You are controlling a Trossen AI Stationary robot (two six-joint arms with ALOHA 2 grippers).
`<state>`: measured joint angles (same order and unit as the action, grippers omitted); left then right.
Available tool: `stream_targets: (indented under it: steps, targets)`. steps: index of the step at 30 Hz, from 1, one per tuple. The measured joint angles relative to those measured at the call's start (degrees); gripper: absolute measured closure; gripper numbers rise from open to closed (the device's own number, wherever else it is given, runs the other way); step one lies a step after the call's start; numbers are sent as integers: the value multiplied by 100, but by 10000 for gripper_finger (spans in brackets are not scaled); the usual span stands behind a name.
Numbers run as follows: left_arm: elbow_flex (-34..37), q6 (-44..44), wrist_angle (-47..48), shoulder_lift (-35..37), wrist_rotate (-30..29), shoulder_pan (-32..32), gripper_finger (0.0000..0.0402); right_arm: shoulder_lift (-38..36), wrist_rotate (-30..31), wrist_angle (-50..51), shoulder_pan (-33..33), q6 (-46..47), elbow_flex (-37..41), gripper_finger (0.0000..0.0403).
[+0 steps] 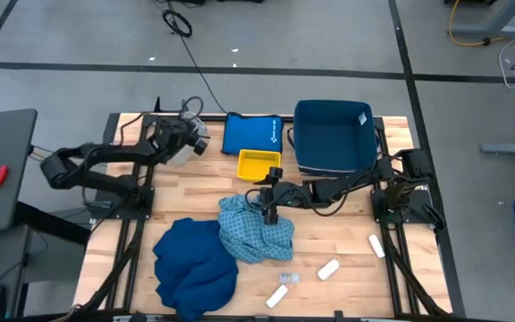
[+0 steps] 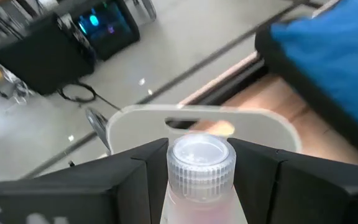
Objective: Pick & place medical supplies in basket/bin
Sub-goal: Put the top transparent pill bottle into the gray bin
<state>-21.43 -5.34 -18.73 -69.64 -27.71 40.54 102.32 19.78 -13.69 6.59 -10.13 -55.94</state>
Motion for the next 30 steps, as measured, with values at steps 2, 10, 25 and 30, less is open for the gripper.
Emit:
stream_targets:
  steps: [2, 10, 25, 30]
  targets:
    - [0, 37, -101, -178, 194, 129, 257, 0, -3, 0, -2, 8, 0, 94]
    - [-22, 127, -254, -477, 791, 495, 257, 0, -3, -4, -2, 22, 0, 94]
    - [-13, 178, -215, -488, 1059, 685, 257, 0, -25, -127, -2, 23, 0, 94]
    - [-11, 295, -185, -488, 1252, 795, 257, 0, -51, -170, -1, 24, 0, 94]
